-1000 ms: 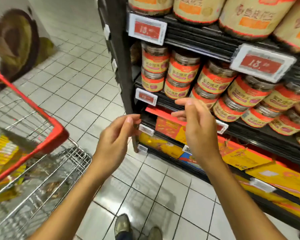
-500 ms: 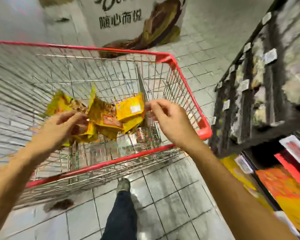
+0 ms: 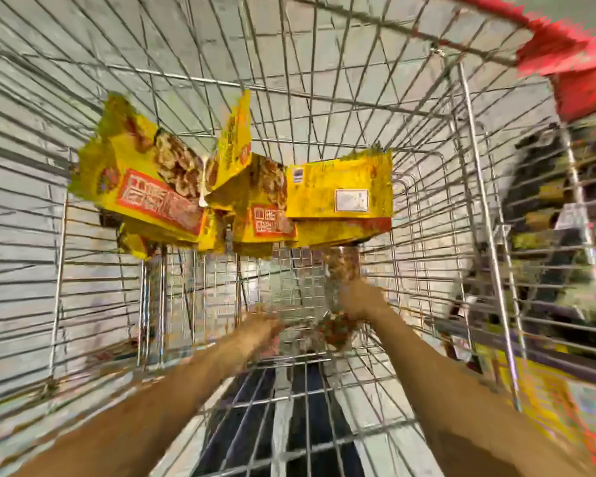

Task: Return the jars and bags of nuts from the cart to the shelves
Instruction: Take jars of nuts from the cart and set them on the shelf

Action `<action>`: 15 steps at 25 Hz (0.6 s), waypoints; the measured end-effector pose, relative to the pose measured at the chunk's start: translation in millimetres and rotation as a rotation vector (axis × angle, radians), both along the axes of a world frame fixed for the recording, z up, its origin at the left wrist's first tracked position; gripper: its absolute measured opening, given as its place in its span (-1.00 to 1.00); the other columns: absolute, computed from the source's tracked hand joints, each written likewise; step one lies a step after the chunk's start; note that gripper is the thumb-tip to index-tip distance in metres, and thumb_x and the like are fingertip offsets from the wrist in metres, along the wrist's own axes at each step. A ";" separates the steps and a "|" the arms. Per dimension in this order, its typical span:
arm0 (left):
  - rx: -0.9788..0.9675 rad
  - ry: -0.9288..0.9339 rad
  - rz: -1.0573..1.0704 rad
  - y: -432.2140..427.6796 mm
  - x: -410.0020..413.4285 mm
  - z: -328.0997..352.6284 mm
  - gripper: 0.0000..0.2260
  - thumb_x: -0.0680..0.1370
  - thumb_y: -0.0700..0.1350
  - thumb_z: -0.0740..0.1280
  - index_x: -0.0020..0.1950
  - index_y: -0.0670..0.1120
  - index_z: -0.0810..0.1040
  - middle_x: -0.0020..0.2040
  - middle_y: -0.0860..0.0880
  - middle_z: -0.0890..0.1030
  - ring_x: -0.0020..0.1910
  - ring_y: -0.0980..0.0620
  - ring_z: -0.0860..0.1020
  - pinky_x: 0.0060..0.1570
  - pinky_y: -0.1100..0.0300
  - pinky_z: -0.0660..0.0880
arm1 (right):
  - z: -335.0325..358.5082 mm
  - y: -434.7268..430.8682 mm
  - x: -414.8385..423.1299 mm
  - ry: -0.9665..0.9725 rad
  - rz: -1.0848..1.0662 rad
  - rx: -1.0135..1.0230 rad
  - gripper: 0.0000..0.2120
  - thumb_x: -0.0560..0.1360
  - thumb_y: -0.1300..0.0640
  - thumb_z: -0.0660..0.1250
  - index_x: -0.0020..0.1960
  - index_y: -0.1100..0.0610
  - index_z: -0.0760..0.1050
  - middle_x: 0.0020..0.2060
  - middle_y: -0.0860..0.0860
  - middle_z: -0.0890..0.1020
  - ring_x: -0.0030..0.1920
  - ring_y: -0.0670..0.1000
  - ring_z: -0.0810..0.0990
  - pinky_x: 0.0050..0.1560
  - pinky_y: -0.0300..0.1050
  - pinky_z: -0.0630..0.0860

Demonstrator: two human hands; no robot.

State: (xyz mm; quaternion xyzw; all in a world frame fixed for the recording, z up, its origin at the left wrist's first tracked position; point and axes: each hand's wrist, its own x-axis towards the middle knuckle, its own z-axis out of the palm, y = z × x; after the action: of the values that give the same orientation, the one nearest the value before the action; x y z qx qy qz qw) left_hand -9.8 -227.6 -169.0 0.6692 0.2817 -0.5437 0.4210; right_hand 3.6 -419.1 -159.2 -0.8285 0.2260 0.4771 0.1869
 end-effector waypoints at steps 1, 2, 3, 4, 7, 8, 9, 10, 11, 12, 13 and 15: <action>0.001 0.054 0.047 -9.7 -5.4 -21.3 -0.83 0.60 -0.17 0.22 -0.19 -0.14 0.48 -0.27 -0.10 0.53 -0.29 -0.01 0.52 -0.31 0.21 0.51 | -23.3 -2.2 -3.8 0.016 0.034 -0.021 -0.66 0.62 0.10 0.06 0.26 0.26 0.43 0.25 0.22 0.50 0.24 0.19 0.48 0.14 -0.08 0.40; 0.001 0.103 0.101 -19.9 -8.9 -42.2 -0.82 0.61 -0.17 0.20 -0.19 -0.14 0.45 -0.32 -0.07 0.47 -0.36 0.03 0.46 -0.44 0.28 0.42 | -44.0 -2.8 -7.3 0.022 0.052 -0.038 -0.66 0.62 0.11 0.04 0.22 0.27 0.46 0.21 0.22 0.53 0.20 0.18 0.50 0.13 -0.08 0.41; -0.004 0.146 0.179 -28.2 -12.6 -62.1 -0.81 0.61 -0.18 0.18 -0.19 -0.14 0.41 -0.35 -0.05 0.41 -0.42 0.07 0.39 -0.52 0.34 0.34 | -65.9 -2.0 -11.4 -0.012 0.084 -0.042 -0.67 0.62 0.15 0.03 0.17 0.28 0.48 0.16 0.22 0.56 0.16 0.17 0.53 0.12 -0.07 0.44; -0.010 0.185 0.274 -36.2 -16.5 -80.5 -0.79 0.63 -0.20 0.14 -0.21 -0.14 0.39 -0.36 -0.05 0.35 -0.45 0.09 0.33 -0.55 0.37 0.29 | -84.6 -0.6 -15.1 -0.030 0.136 -0.069 -0.68 0.62 0.20 0.01 0.15 0.29 0.49 0.12 0.21 0.58 0.12 0.17 0.55 0.11 -0.05 0.46; -0.001 0.292 0.546 -62.5 -28.2 -124.3 -0.69 0.66 -0.19 0.06 -0.27 -0.14 0.38 -0.36 -0.06 0.29 -0.45 0.08 0.29 -0.47 0.29 0.27 | -129.2 2.4 -32.5 -0.061 0.052 -0.115 -0.71 0.61 0.23 0.02 0.25 0.24 0.39 0.10 0.16 0.58 0.05 0.12 0.59 -0.03 -0.09 0.49; 0.028 0.311 0.599 -72.9 -31.3 -134.0 -0.69 0.66 -0.17 0.06 -0.24 -0.15 0.41 -0.36 -0.06 0.30 -0.43 0.06 0.27 -0.44 0.25 0.24 | -140.9 1.5 -37.0 -0.067 0.072 -0.077 -0.68 0.60 0.21 0.06 0.33 0.20 0.31 0.13 0.15 0.56 0.06 0.11 0.59 -0.05 -0.11 0.49; 0.043 0.306 0.644 -84.9 -34.2 -143.7 -0.71 0.67 -0.17 0.05 -0.15 -0.20 0.47 -0.34 -0.07 0.33 -0.40 0.04 0.27 -0.42 0.22 0.25 | -155.3 -3.5 -40.9 -0.054 0.066 -0.056 -0.67 0.60 0.17 0.08 0.36 0.14 0.27 0.17 0.14 0.54 0.08 0.10 0.58 -0.07 -0.13 0.47; 0.035 0.316 0.713 -96.2 -33.6 -150.9 -0.70 0.67 -0.15 0.03 0.02 -0.27 0.49 -0.28 -0.10 0.41 -0.35 0.00 0.32 -0.37 0.19 0.32 | -164.7 -7.7 -43.5 -0.022 0.069 -0.050 -0.71 0.61 0.13 0.08 0.32 0.09 0.29 0.18 0.13 0.54 0.08 0.09 0.58 -0.10 -0.17 0.42; 0.001 0.331 0.788 -105.4 -33.0 -158.6 -0.64 0.68 -0.13 0.00 0.23 -0.34 0.44 -0.12 -0.18 0.52 -0.23 -0.04 0.42 -0.20 0.13 0.44 | -170.4 -10.0 -41.0 -0.007 0.022 -0.033 -0.77 0.62 0.09 0.05 0.23 0.07 0.34 0.16 0.15 0.56 0.08 0.09 0.58 -0.14 -0.20 0.37; -0.032 0.336 0.839 -112.8 -32.8 -164.4 -0.58 0.68 -0.09 -0.03 0.35 -0.36 0.34 0.11 -0.28 0.54 -0.03 -0.11 0.50 0.04 0.05 0.47 | -173.5 -11.4 -36.6 0.018 -0.037 -0.040 -0.75 0.63 0.06 0.00 0.18 0.09 0.39 0.12 0.18 0.59 0.06 0.11 0.58 -0.15 -0.20 0.32; -0.063 0.322 0.842 -115.9 -32.3 -163.5 -0.55 0.67 -0.05 -0.03 0.40 -0.34 0.30 0.26 -0.31 0.48 0.16 -0.17 0.49 0.19 0.01 0.43 | -177.0 -12.9 -33.9 0.027 -0.110 -0.065 -0.69 0.64 0.05 -0.04 0.14 0.14 0.42 0.10 0.21 0.59 0.06 0.14 0.58 -0.14 -0.17 0.31; -0.058 0.308 0.804 -109.1 -28.2 -147.5 -0.51 0.66 0.03 -0.02 0.34 -0.33 0.38 0.28 -0.32 0.47 0.25 -0.25 0.46 0.09 0.05 0.46 | -172.2 -10.3 -28.5 0.105 -0.214 -0.072 -0.66 0.64 0.06 -0.06 0.10 0.20 0.42 0.14 0.24 0.56 0.12 0.17 0.55 -0.06 -0.12 0.35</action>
State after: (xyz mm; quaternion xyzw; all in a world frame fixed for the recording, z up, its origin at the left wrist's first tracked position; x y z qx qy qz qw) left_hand -37.9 -336.8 -316.4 0.4053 0.5640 -0.4377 0.5710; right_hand -24.9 -429.5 -331.4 -0.7795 0.3396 0.4888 0.1951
